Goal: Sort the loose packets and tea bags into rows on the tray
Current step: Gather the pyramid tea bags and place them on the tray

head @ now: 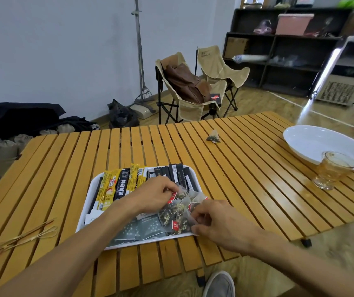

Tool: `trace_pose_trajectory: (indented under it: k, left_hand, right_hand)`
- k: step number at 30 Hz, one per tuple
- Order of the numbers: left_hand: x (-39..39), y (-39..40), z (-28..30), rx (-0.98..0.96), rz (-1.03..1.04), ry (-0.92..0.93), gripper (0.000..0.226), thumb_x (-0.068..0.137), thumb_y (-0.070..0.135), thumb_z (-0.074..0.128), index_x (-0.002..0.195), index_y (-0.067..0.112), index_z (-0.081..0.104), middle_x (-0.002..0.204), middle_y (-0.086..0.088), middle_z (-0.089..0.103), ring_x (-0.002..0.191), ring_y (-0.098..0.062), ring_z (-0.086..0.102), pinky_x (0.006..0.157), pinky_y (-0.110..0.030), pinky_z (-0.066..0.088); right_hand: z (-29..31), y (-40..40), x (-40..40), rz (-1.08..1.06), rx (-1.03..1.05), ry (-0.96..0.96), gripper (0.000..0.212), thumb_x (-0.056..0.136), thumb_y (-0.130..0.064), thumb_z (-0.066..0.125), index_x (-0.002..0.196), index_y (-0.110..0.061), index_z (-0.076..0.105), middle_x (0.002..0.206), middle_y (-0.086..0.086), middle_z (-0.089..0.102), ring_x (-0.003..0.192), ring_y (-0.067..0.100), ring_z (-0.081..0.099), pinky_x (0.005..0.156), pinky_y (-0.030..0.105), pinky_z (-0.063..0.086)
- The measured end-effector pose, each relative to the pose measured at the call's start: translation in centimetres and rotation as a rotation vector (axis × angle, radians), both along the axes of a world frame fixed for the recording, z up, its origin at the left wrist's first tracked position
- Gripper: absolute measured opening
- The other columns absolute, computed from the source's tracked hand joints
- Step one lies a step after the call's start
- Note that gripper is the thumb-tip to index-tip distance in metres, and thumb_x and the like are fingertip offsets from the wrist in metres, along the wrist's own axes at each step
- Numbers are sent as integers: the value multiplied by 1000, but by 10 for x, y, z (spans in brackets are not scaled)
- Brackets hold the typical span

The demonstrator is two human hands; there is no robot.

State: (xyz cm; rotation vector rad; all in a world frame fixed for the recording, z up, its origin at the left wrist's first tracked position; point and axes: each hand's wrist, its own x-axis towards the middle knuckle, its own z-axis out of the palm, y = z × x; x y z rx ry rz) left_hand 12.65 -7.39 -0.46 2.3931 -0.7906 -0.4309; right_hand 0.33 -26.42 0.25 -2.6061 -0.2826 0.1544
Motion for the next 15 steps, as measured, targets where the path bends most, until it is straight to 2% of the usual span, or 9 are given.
trace_pose_trajectory:
  k: [2,4,6,8,10,13,15]
  left_hand:
    - [5,1,0,13,-22,20,35,100,11,44,113,26,73,123,7,65,88,-27,69,81,-47,57]
    - [16,2,2,4,-22,37,37,99,9,45,106,31,74,113,17,69,95,-21,70,86,-45,58]
    - [31,1,5,-29,15,16,39,98,7,47,101,34,75,103,19,70,95,-1,67,85,-33,57]
    - [49,-2,9,-64,49,-16,36,98,9,50,98,35,74,99,19,71,92,9,63,81,-21,50]
    - [65,-5,9,-78,50,-41,32,99,13,51,97,37,73,94,20,71,90,11,62,78,-17,48]
    - [79,-6,5,-69,32,-53,29,99,17,52,96,38,73,89,22,70,87,8,63,78,-22,52]
    - [83,-5,1,-79,2,-50,28,98,19,53,95,39,72,88,26,69,88,9,62,76,-20,50]
  right_hand:
    - [11,-13,3,-29,122,49,10,92,-32,67,96,-27,75,96,-9,71,89,3,63,77,26,56]
    - [20,-28,15,-81,195,60,9,94,-32,66,98,-31,75,95,-13,72,90,-3,64,75,21,55]
    - [24,-42,38,-144,225,53,8,96,-29,64,96,-30,73,92,-12,71,87,-2,65,73,18,51]
    - [22,-55,75,-225,218,13,9,97,-26,62,95,-28,70,90,-11,70,84,0,65,73,17,48]
    - [13,-69,122,-341,212,-55,9,97,-23,62,95,-24,70,90,-9,69,83,2,65,71,17,48]
    - [-6,-89,196,-568,231,-140,9,96,-18,63,90,-17,70,91,0,71,79,5,67,66,19,52]
    - [-17,-100,241,-694,205,-167,9,95,-21,65,101,-15,67,99,5,71,80,9,67,59,20,48]
